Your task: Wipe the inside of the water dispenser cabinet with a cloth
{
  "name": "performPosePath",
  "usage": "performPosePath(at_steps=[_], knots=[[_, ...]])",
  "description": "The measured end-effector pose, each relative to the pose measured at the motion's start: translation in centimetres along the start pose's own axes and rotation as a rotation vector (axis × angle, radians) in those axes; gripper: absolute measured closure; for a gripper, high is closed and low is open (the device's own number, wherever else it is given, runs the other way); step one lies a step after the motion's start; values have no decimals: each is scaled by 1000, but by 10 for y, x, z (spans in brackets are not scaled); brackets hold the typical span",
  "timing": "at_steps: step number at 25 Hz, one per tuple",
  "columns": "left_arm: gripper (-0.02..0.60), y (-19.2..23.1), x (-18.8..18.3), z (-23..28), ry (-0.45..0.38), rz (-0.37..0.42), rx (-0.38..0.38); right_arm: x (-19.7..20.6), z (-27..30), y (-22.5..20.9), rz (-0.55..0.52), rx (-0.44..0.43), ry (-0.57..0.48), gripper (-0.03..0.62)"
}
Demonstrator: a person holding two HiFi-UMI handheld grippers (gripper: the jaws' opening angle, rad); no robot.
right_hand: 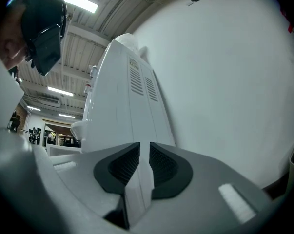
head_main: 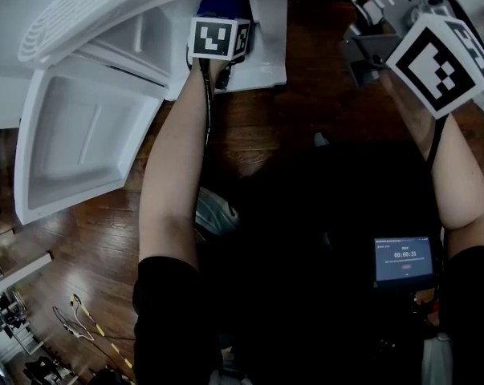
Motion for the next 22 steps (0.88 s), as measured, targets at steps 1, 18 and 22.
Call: performPosePath(at_steps=[1,18,22], knots=[[387,6,-1,-2,25,33,-38,-1,0,0,3,0,-1,530],[388,24,34,-24,199,-233,-84,-6,-6,-10,66,12,-46,543],[388,-13,38,-30,248,-216,102,-5,-6,-9,67,17,-42,543]])
Point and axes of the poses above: the fingertips, and each gripper's own axes: z forward along the fingers, y to its left, x out of its underside, the point moved 4 cm from there along -z, backward along the fingers, and after that the axes turned 4 degrees about -z, right-handed, at the moved point
